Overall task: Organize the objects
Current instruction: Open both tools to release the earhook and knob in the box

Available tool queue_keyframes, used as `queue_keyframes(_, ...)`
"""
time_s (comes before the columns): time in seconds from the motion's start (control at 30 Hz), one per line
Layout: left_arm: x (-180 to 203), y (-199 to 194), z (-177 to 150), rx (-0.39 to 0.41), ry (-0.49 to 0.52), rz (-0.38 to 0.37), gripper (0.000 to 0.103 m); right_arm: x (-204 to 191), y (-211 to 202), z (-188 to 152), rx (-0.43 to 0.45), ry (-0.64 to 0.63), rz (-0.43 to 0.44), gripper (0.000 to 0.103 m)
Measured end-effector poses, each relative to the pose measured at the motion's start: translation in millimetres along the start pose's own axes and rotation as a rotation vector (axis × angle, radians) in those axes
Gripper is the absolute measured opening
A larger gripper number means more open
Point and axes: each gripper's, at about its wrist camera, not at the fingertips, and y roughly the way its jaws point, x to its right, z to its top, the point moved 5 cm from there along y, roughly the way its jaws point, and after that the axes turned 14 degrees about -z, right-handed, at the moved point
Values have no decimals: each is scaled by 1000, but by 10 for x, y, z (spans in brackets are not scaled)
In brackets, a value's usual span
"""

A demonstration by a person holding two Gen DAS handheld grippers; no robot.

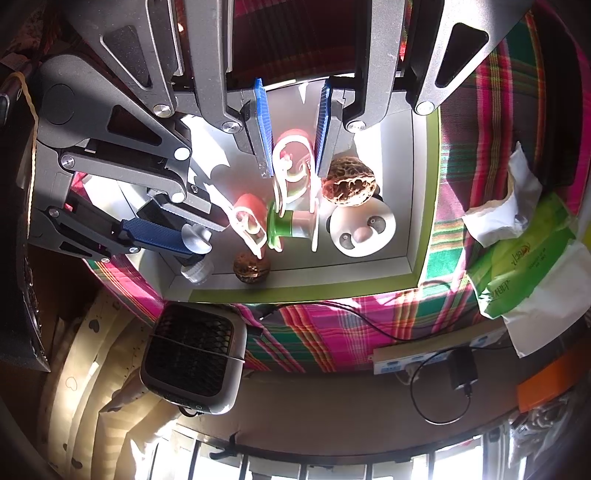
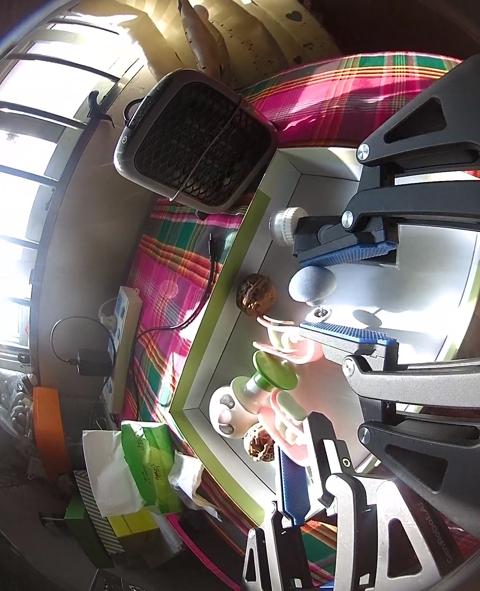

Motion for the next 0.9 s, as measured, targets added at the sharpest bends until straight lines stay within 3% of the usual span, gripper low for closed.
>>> queue_keyframes(0.63,-3,-2,-2,0,3,13,20,-3,35,-25,-13,16,15,32)
queue_keyframes(0.9,-17,-10,-2,0,-1,16,27,7,41,-37,-21,39,22,32)
